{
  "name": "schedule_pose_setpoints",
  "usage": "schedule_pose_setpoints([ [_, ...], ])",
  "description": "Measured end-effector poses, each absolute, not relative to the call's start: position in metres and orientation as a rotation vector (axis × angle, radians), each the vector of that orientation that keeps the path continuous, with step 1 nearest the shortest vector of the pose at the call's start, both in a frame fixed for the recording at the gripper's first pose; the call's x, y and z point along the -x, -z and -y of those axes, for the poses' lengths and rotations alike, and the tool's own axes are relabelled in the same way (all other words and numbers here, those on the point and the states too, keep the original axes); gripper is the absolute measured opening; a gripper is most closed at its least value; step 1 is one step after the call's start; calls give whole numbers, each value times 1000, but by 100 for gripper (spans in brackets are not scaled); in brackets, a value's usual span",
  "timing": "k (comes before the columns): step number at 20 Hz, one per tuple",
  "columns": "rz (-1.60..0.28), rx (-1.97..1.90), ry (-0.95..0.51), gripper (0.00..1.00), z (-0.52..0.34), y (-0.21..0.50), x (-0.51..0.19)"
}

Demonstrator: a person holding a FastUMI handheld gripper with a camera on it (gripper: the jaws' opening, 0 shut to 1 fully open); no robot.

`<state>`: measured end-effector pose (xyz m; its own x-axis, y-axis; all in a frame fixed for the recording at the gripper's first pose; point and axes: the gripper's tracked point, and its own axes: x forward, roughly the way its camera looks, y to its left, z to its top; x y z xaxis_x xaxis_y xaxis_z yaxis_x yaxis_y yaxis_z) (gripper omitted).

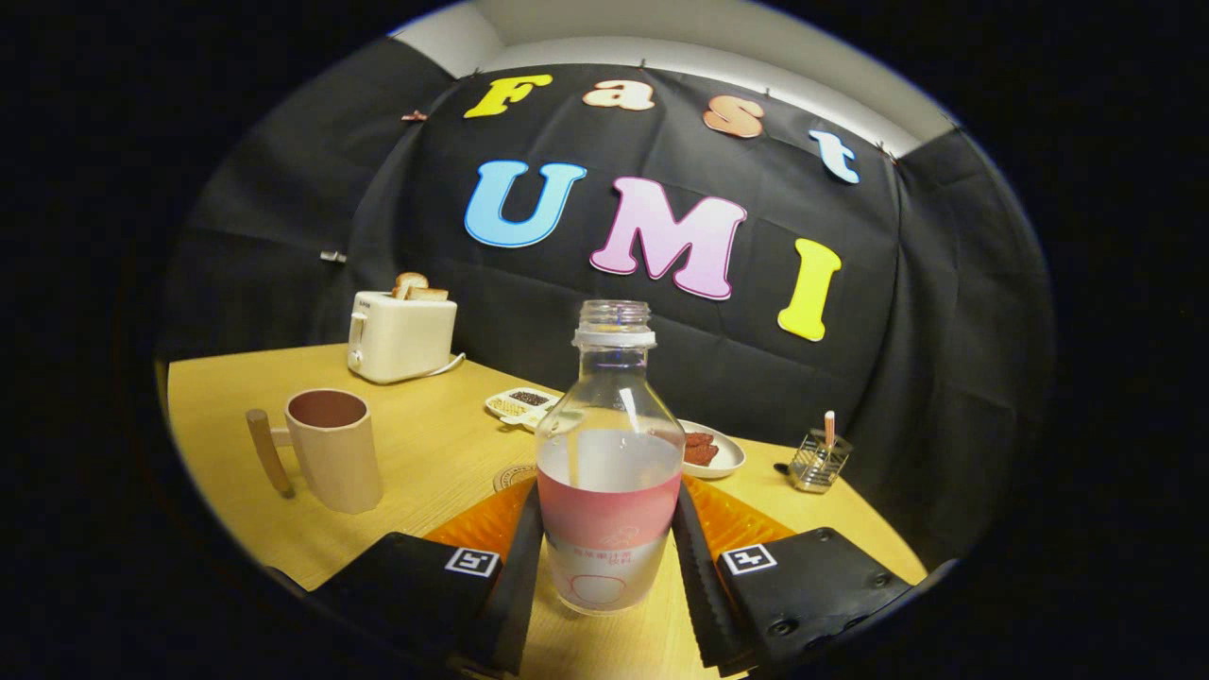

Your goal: Take the bottle from table, then pour the juice into the cup, finally place the bottle on the coaster

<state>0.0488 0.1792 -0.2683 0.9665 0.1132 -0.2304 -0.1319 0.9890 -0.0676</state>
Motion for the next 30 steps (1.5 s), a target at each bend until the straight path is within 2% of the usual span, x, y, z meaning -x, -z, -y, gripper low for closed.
schedule_pose_setpoints([
  [9, -256, 475, -201, 70, -222, 228, -58],
  [17, -299, 815, -299, 70, -263, 245, -59],
  [30, -364, 1168, -418, 70, -278, 269, -62],
])
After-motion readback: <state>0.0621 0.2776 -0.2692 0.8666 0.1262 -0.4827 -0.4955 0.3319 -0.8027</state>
